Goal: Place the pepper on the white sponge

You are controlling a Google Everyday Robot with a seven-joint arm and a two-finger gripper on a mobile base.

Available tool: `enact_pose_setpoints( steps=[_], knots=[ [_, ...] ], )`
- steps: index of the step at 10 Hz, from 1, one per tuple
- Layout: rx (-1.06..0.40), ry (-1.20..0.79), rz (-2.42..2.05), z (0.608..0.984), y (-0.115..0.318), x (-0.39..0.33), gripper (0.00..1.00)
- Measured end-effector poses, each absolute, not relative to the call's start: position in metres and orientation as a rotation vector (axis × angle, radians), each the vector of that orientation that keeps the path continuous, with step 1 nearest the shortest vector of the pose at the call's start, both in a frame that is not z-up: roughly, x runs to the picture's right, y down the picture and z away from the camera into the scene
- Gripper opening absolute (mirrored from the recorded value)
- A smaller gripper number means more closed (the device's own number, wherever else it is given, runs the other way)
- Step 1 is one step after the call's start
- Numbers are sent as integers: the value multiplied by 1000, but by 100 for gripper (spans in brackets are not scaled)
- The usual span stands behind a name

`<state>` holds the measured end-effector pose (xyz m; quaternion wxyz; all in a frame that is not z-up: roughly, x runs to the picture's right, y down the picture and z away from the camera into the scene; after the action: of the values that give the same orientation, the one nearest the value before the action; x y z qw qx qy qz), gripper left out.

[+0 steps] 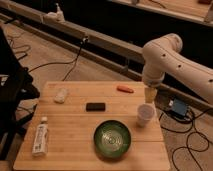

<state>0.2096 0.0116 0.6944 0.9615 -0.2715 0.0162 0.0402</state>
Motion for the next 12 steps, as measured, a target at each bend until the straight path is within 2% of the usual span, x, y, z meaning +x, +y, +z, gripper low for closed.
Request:
enact_pose_setpoints(
  steps=[4,7,12],
  knots=[
    [-508,-104,151,756,-19,161,72],
    [-478,-290,269,796,-43,125,72],
    [-474,-329,293,800,-47,120,72]
  ],
)
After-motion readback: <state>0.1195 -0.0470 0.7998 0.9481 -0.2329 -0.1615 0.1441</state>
